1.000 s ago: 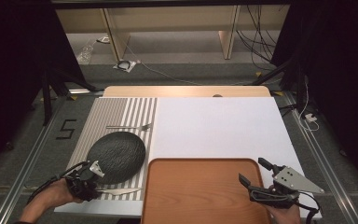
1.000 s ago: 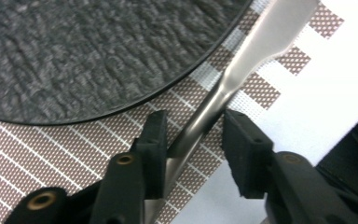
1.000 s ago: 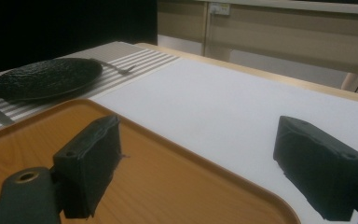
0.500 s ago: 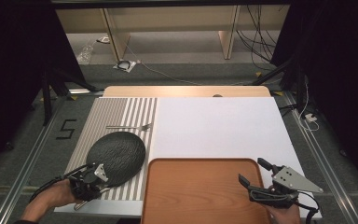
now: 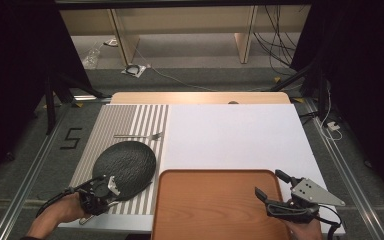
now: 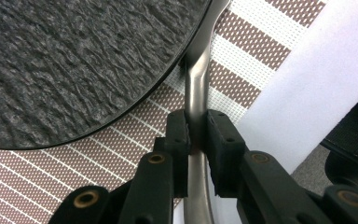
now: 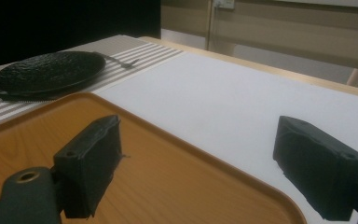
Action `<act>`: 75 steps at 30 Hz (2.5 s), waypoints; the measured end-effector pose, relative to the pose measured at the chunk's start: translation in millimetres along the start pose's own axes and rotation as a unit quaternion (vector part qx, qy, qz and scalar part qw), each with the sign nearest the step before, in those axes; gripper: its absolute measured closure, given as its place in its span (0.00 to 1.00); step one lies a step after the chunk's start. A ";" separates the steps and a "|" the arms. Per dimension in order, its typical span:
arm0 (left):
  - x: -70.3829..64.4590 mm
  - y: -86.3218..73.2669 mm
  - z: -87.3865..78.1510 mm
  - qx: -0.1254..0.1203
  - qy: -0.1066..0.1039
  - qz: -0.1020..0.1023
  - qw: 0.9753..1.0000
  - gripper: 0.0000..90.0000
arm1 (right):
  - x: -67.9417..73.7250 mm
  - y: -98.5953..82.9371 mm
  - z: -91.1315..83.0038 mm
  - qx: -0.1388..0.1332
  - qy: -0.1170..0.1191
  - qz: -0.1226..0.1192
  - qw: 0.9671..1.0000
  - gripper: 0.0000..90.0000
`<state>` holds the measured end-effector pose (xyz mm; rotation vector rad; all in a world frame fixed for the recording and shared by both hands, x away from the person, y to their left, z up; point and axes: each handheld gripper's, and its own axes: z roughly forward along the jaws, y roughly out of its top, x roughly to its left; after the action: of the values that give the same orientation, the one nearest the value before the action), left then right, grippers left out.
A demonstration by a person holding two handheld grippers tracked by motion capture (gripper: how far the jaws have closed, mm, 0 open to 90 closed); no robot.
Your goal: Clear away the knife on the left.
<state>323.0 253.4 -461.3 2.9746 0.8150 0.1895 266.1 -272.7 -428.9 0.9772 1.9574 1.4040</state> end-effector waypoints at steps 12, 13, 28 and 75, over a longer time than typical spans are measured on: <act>-7.2 4.4 -1.9 -0.002 0.005 0.005 1.000 0.89 | 0.0 -0.3 1.3 0.004 0.002 0.000 1.000 0.18; -7.2 4.4 -1.9 -0.002 0.005 0.005 1.000 0.88 | -0.1 -0.3 1.1 0.004 0.001 0.001 1.000 0.18; -18.5 5.4 -18.3 -0.028 -0.013 0.015 0.999 0.88 | -0.2 -0.9 1.8 0.009 0.006 0.001 1.000 0.18; -93.8 122.3 -46.3 -0.140 -0.069 0.048 0.987 0.88 | 0.3 -1.4 0.7 0.005 0.011 -0.001 1.000 0.18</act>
<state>298.6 101.2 -415.1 2.7282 0.5768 0.0921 266.2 -272.4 -430.5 0.9684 1.9813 1.4110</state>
